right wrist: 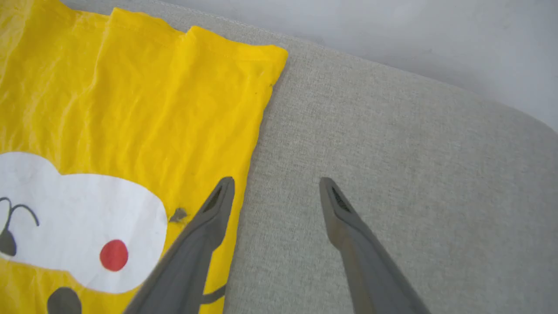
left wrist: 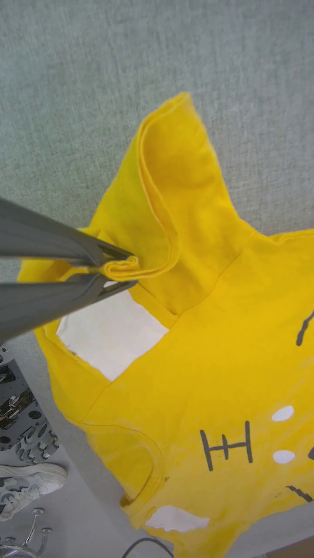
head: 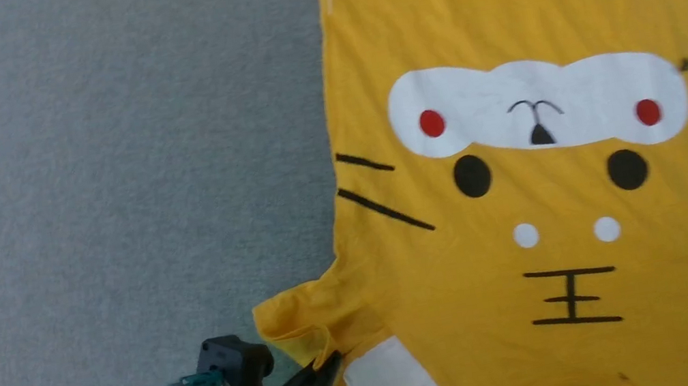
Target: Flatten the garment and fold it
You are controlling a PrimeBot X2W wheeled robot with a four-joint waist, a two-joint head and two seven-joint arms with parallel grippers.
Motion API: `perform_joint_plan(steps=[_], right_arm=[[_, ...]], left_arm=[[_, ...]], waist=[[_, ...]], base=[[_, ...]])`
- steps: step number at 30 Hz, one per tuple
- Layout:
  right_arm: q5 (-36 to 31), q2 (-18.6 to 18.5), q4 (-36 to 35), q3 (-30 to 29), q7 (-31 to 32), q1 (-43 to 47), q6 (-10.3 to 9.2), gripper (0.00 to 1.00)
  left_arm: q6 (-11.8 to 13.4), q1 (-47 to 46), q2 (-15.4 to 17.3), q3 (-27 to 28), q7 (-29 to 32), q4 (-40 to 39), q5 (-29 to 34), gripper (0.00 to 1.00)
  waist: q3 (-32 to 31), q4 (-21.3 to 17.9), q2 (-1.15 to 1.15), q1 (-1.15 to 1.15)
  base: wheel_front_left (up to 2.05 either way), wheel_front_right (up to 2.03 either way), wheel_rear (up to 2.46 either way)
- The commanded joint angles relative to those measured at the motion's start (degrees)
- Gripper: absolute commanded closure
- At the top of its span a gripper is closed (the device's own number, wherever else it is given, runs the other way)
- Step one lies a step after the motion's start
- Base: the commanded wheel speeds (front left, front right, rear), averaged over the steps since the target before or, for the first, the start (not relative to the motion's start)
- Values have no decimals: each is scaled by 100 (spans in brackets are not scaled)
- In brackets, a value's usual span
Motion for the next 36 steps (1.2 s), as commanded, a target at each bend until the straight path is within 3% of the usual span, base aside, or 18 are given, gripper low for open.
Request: perform_joint_plan(steps=[1,9,20,21,22,31,36], right_arm=[[-132,-20,259,48,8,-333,-11,0],[-653,-321,1404,330,40,-1395,-11,0],[-520,-495,2104,717,-228,-1501,-11,0],[-455,-512,2120,789,-232,-1483,-11,19],[-408,-539,2146,854,-226,-1465,-11,100],[-251,-665,2473,1188,-502,-1268,-11,100],[-117,-668,2609,1417,-757,-860,-11,100]], left_arm=[[-14,-132,-97,-59,-76,-1,88,100],[-61,-302,-369,-291,-257,86,222,100],[-162,-367,-543,-432,-419,339,164,100],[-167,-372,-556,-436,-429,354,151,100],[-168,-374,-563,-435,-438,371,142,100],[-156,-385,-468,-367,-445,493,131,100],[-95,-252,-394,-277,-443,598,31,100]], waist=[[803,816,0,-2],[1143,1179,0,-2],[1222,1214,0,-2],[1216,1199,0,-2],[1208,1183,0,-2],[880,955,0,-2],[369,623,0,-2]], base=[[0,0,0],[0,0,0],[0,0,0],[0,0,0],[0,0,0],[0,0,0],[0,0,0]])
